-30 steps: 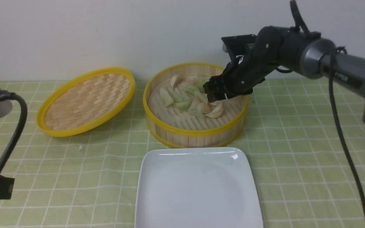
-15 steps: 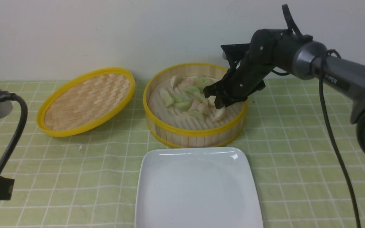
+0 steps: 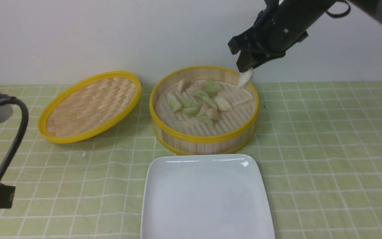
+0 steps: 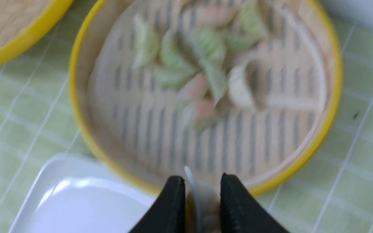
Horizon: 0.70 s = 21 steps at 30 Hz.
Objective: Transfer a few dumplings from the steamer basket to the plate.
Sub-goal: Use the right arm to put the dumpling into the plate
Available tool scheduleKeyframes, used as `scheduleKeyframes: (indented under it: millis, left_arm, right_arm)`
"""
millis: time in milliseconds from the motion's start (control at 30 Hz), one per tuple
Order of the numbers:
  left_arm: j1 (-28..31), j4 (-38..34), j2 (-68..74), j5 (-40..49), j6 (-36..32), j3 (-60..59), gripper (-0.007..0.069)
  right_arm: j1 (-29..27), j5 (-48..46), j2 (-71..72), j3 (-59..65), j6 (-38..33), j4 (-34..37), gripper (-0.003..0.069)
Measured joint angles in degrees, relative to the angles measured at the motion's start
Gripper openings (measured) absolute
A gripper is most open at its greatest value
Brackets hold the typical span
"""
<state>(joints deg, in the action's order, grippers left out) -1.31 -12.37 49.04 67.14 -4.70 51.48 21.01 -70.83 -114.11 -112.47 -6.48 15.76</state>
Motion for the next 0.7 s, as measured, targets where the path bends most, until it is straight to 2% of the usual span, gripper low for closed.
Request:
scheduleKeyframes:
  millis: [200, 300, 500, 600, 700]
  left_arm:
    - [0.0, -0.2, 0.1, -0.5, -0.1, 0.0, -0.0006]
    - [0.0, -1.5, 1.4, -2.0, -2.1, 0.3, -0.0006]
    - [-0.6, -7.9, 13.1, -2.7, -8.0, 6.5, -0.0006]
    - [-3.1, -8.8, 21.9, -4.6, -9.6, 12.3, -0.0006]
    - [-6.6, -7.4, 29.7, -6.4, -10.9, 19.1, -0.0006]
  right_arm:
    - [3.7, 0.7, 2.8, 20.6, -5.3, 7.4, 0.0120]
    - [6.5, 5.1, 2.0, 28.5, -5.7, 8.8, 0.0120]
    - [8.8, 9.6, 0.9, 31.8, -5.5, 9.0, 0.0128]
    - [8.9, 9.6, 0.9, 31.8, -5.5, 9.2, 0.0186]
    - [8.9, 8.4, 0.9, 31.8, -5.5, 9.2, 0.0292]
